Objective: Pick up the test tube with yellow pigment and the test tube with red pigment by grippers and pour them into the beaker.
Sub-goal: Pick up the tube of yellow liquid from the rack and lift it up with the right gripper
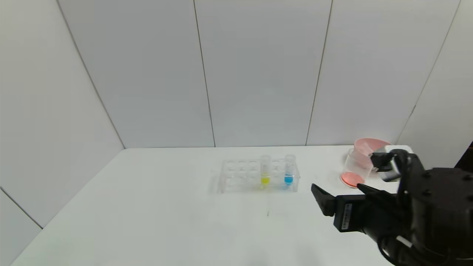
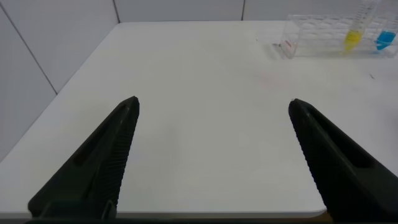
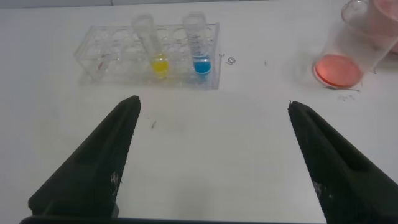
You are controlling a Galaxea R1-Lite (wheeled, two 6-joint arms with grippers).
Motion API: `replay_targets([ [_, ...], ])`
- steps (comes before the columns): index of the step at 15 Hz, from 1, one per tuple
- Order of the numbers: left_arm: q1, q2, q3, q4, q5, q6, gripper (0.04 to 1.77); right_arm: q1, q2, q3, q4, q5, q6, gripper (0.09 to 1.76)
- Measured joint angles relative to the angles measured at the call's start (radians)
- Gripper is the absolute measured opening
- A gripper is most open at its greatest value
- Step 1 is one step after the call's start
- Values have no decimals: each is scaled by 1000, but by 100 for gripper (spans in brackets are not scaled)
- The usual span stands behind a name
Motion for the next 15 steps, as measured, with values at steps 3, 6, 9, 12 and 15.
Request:
replay_targets([
  [3, 0, 0, 0, 0, 0, 0, 172, 50, 147, -71, -90, -32, 10, 170],
  [6, 0, 0, 0, 0, 0, 0, 172, 65, 296, -157, -141, -37, 7, 170],
  [9, 0, 0, 0, 0, 0, 0, 172, 67, 430, -269, -147, -38, 3, 170],
  [12, 0, 0, 0, 0, 0, 0, 172, 57, 541, -388, -139, -39, -10, 170],
  [15, 0, 0, 0, 0, 0, 0, 172, 21, 609, -481, -136, -38, -57, 170],
])
